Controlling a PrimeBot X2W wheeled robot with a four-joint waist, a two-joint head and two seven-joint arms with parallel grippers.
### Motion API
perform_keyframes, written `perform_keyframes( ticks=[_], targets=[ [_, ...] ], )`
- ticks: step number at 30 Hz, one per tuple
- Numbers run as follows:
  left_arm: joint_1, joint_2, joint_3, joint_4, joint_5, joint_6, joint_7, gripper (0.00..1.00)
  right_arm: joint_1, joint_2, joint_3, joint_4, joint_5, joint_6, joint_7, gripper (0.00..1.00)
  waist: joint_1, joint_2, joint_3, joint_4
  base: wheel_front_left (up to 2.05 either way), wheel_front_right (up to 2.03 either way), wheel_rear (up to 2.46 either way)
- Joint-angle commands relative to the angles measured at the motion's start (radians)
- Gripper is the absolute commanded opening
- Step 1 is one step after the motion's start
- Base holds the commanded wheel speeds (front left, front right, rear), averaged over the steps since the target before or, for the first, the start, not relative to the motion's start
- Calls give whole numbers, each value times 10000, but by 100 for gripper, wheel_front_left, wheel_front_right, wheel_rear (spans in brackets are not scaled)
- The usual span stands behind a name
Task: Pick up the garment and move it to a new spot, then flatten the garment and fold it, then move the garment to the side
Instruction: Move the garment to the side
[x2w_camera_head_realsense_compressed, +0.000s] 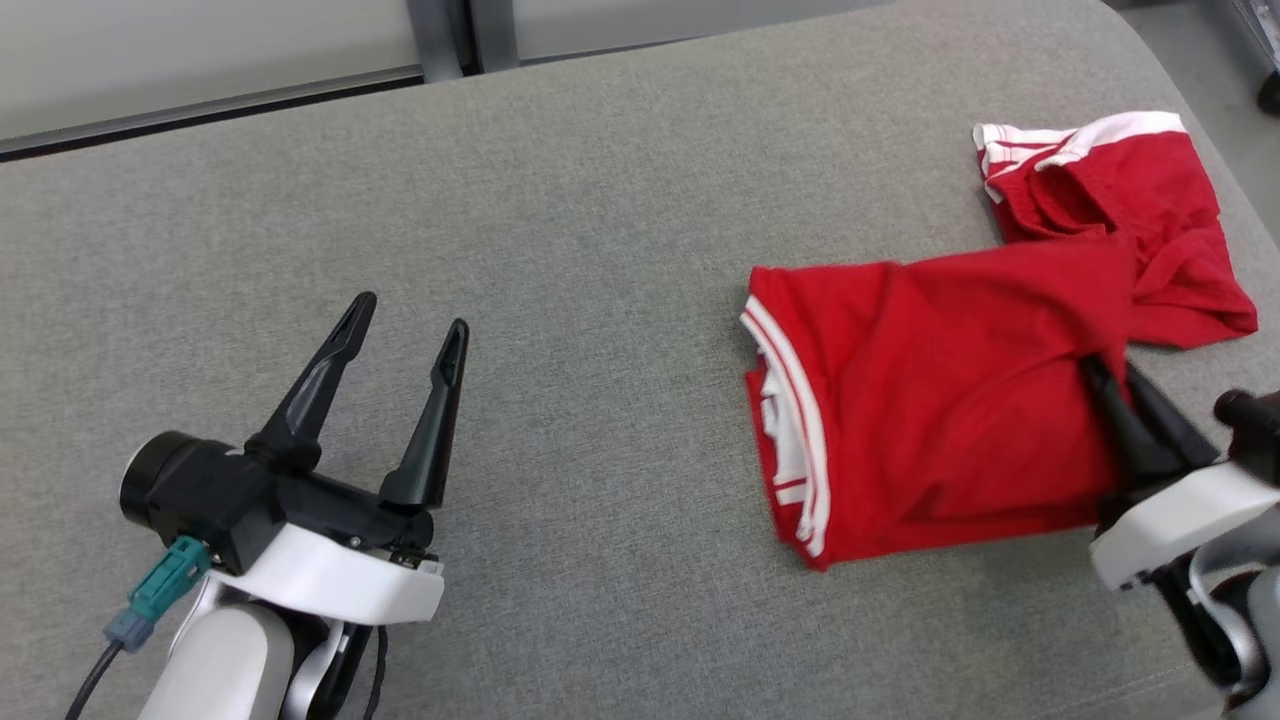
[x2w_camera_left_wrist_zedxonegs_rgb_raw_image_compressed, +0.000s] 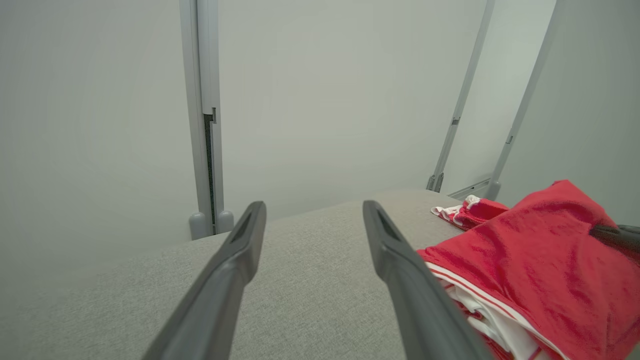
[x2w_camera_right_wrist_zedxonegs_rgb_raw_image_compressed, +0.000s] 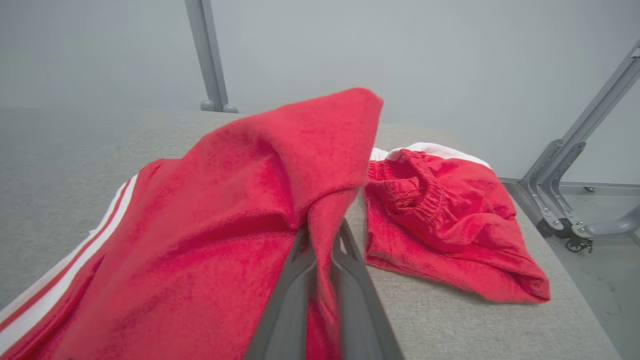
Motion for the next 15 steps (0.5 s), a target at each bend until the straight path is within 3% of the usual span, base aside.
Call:
perform_keyframes(
  ticks=[1, 7, 15],
  targets=[
    [-310, 80, -17, -117, 61, -71, 72, 100, -462, -161, -177, 132, 83, -22, -79, 0, 0, -1, 338, -253, 0, 0, 0],
    [-695, 248, -295, -349, 139, -185, 258, 100, -2052, -1009, -1295, 1253, 343, -22, -186, 0, 0, -1, 854, -10, 0, 0, 0],
    [-1257, 590, -310, -739, 221, -308, 165, 100, -3408, -2131, -3190, 3327, 442, -22, -234, 0, 0, -1, 1992, 959, 0, 0, 0]
  ],
)
